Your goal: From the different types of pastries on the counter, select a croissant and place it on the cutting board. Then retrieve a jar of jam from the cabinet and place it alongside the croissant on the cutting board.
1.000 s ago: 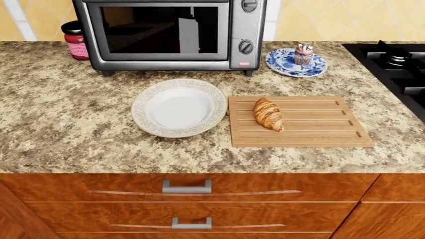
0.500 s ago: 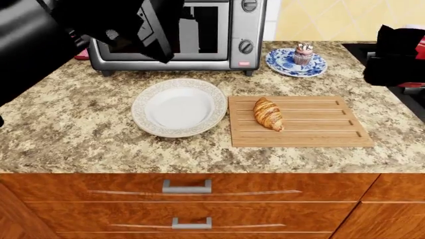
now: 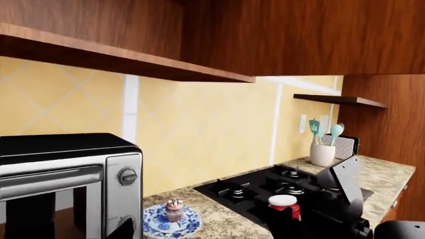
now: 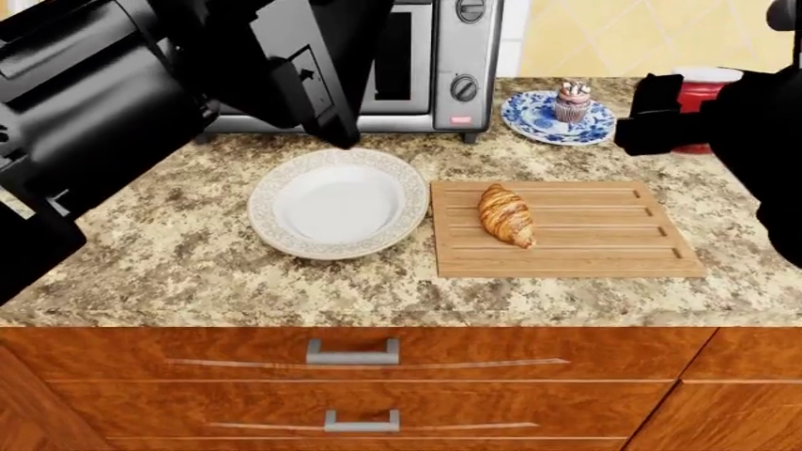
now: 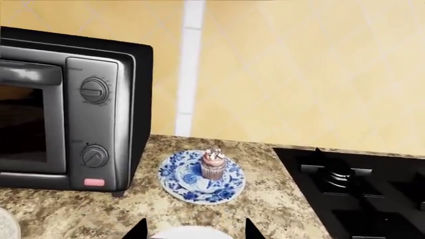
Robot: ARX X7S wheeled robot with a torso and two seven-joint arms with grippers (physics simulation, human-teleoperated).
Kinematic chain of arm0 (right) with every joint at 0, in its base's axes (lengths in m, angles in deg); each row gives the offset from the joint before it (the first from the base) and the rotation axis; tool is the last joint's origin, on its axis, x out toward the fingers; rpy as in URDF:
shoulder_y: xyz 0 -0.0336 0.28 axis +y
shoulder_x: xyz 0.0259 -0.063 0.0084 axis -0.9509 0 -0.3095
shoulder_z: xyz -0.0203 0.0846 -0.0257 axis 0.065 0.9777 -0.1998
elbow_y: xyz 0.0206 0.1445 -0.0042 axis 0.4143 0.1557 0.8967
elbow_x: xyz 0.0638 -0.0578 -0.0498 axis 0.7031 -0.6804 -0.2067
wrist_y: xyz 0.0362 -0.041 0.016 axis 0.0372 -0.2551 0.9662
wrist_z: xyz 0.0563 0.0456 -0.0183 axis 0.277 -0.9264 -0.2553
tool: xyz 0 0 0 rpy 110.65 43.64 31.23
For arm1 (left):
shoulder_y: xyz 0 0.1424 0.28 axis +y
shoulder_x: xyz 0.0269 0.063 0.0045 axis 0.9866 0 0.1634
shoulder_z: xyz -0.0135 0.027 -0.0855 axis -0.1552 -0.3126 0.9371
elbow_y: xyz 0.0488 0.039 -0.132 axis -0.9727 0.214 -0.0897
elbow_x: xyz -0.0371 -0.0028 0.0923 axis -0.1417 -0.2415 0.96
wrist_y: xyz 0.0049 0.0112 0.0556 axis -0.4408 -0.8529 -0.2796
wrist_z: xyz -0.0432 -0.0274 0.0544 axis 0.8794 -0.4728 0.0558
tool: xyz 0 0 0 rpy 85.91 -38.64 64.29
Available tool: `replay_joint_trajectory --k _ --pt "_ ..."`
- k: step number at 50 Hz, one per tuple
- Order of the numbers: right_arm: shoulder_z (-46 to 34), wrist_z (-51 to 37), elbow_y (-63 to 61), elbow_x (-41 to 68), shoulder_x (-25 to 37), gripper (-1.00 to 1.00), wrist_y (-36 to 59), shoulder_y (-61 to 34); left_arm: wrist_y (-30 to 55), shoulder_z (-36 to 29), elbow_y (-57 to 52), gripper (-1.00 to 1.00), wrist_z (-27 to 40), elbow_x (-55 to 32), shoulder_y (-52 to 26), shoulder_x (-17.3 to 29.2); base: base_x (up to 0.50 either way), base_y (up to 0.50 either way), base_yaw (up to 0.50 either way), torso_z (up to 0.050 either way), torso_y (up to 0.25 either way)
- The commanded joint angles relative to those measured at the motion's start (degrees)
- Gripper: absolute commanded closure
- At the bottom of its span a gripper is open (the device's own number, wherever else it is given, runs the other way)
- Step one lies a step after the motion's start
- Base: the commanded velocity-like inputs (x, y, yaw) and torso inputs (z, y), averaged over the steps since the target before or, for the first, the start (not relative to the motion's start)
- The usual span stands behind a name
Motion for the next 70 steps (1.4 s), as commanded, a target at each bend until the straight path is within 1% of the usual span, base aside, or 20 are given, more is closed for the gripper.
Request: replay_joint_trajectory --k 1,6,8,10,22,29,35,45,56,63,70 --pt "-10.04 8.36 7.19 -13.27 0.15 1.0 -7.28 -2.41 -0.31 -0.22 0.04 -1.0 -0.71 0.97 1.45 -0.2 0.0 0.0 0.0 0.0 0.0" --pt "-13.46 10.22 8.72 -15.86 -0.3 1.0 -9.74 -1.63 -0.14 -0.45 0.51 -1.0 -1.04 1.11 0.88 -0.48 0.0 0.0 0.0 0.0 0.0" --pt "-12.77 10.47 5.79 -15.52 0.71 1.0 -12.49 3.13 -0.31 -0.43 0.62 -1.0 -1.65 1.63 1.29 -0.69 0.0 0.0 0.0 0.0 0.0" --pt "-12.27 10.48 4.51 -15.49 1.12 1.0 -14.25 5.8 -0.36 -0.46 0.77 -1.0 -2.02 1.94 1.47 -0.8 0.0 0.0 0.0 0.0 0.0" --pt "-12.04 10.38 1.83 -15.75 1.91 1.0 -17.76 12.01 -0.56 -0.67 1.29 -1.0 -2.91 2.69 1.86 -1.12 0.0 0.0 0.0 0.0 0.001" --pt "-11.92 10.02 3.28 -16.72 0.28 1.0 -20.15 12.66 -0.69 -0.71 1.25 -1.0 -2.99 2.74 2.17 -1.07 0.0 0.0 0.0 0.001 0.0" --pt "-11.97 11.47 5.44 -19.01 -1.32 1.0 -25.64 13.17 -0.84 -0.67 1.05 -1.0 -2.86 2.6 2.38 -0.96 0.0 0.0 0.0 0.0 0.002" --pt "-11.89 14.16 6.66 -23.23 -1.57 1.0 -35.72 16.42 -1.04 -0.64 0.88 -1.0 -2.68 2.28 2.41 -0.91 0.0 0.0 0.0 0.0 0.0" --pt "-11.32 15.5 8.36 -23.78 -1.59 1.0 -39.74 20.0 -1.08 -0.83 1.01 -1.0 -2.43 2.07 1.99 -1.02 0.0 0.0 0.0 0.0 0.001" --pt "-11.32 17.86 13.02 -27.72 -3.41 1.0 -48.68 21.06 -0.92 -1.15 1.17 -1.0 -2.49 2.09 1.74 -1.2 0.0 0.0 0.0 0.001 0.001" --pt "-13.36 19.8 18.89 -31.31 -5.26 1.0 -52.8 19.84 -0.97 -1.25 1.29 -1.0 -2.63 2.05 1.73 -1.26 0.0 0.0 0.0 0.0 0.0"
